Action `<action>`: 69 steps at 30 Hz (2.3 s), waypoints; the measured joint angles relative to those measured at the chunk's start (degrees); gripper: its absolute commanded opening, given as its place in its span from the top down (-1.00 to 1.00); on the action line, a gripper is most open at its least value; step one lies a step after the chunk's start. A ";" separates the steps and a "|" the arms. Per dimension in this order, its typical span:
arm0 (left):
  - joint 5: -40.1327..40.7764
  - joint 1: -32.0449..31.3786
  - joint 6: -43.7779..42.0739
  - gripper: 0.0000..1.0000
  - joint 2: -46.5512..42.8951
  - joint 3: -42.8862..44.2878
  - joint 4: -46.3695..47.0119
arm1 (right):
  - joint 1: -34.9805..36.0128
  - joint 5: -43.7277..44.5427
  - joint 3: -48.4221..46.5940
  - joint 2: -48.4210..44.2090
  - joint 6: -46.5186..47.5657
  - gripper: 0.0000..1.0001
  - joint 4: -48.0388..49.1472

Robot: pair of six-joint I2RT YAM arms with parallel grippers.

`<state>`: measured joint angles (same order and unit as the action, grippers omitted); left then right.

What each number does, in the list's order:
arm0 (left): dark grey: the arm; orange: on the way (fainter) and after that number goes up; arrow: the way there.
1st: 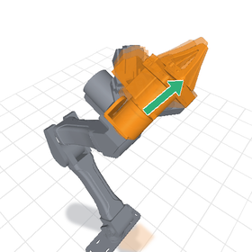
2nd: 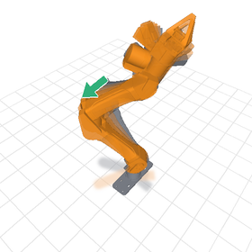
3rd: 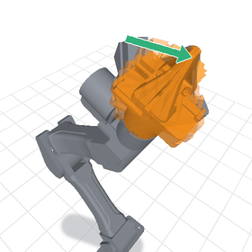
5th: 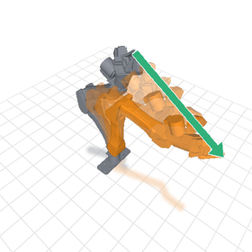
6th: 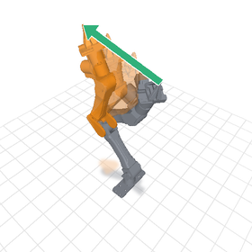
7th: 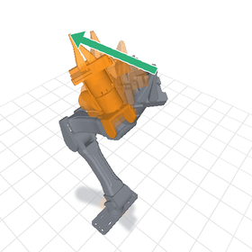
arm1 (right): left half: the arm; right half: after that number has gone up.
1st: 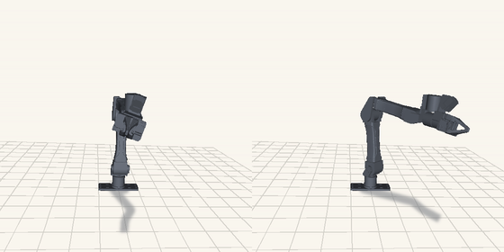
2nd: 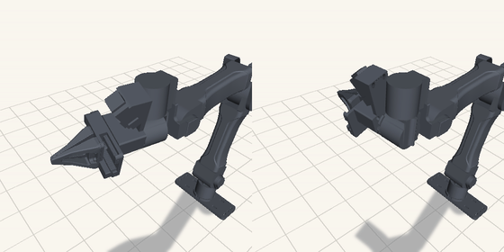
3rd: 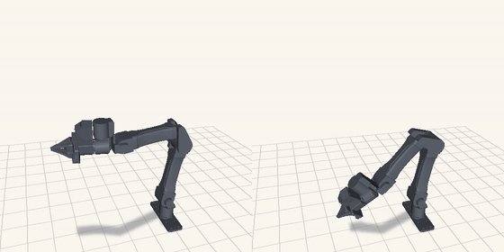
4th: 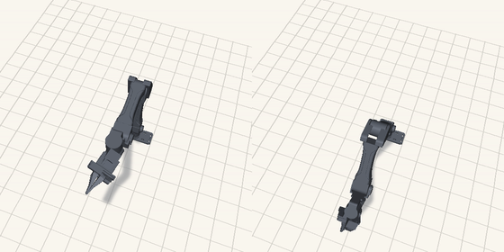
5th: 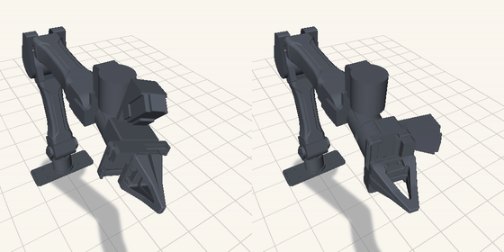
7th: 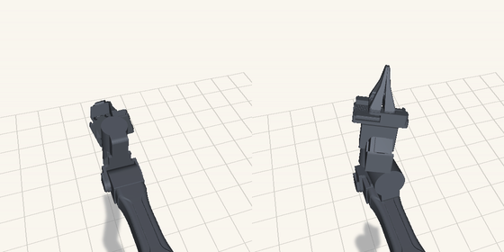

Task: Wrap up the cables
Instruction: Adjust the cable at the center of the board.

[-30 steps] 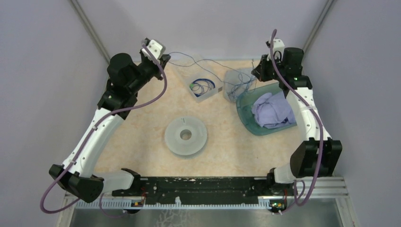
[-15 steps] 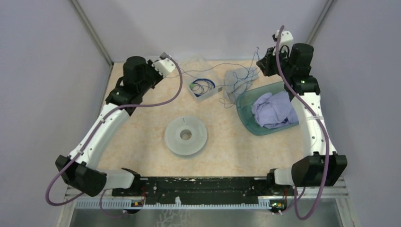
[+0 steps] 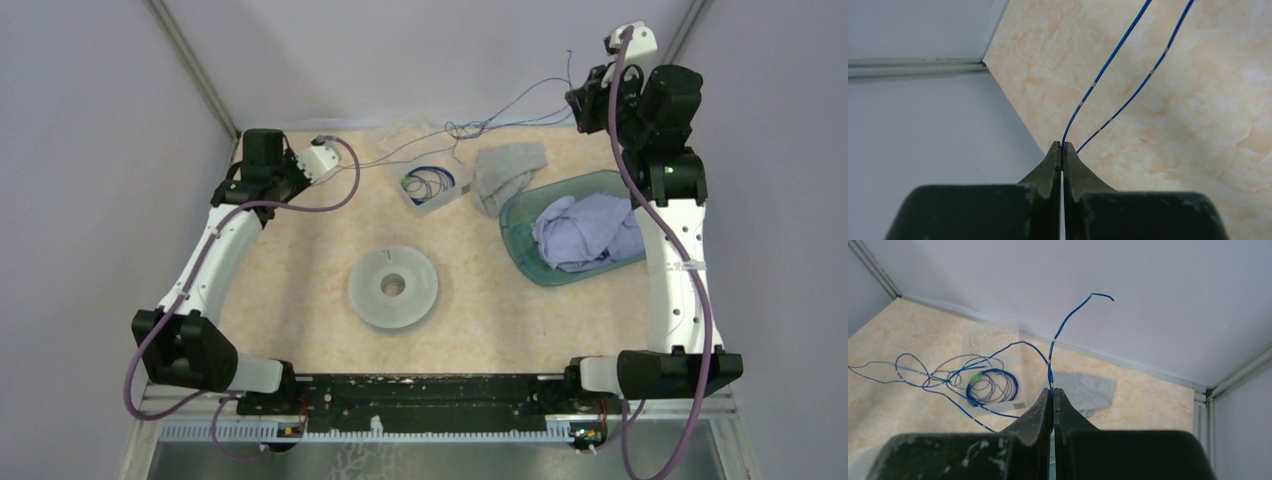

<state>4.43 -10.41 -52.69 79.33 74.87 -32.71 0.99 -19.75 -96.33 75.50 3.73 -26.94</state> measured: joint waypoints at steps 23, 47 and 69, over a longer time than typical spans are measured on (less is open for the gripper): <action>-12.76 2.34 -2.12 0.23 7.37 -6.60 1.53 | 0.37 -42.71 -6.01 4.42 -17.84 1.00 2.23; -57.81 -14.99 41.83 -0.89 4.87 4.48 28.04 | 16.68 -45.16 0.37 7.50 -15.26 1.00 2.08; -59.30 -16.20 64.22 1.00 7.23 0.85 45.07 | 11.76 -31.30 4.02 7.50 -11.69 0.97 -2.97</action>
<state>-54.87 -26.61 11.53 86.56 75.72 12.36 12.75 -51.05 -92.31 83.00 -7.97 -29.91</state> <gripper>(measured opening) 0.009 0.027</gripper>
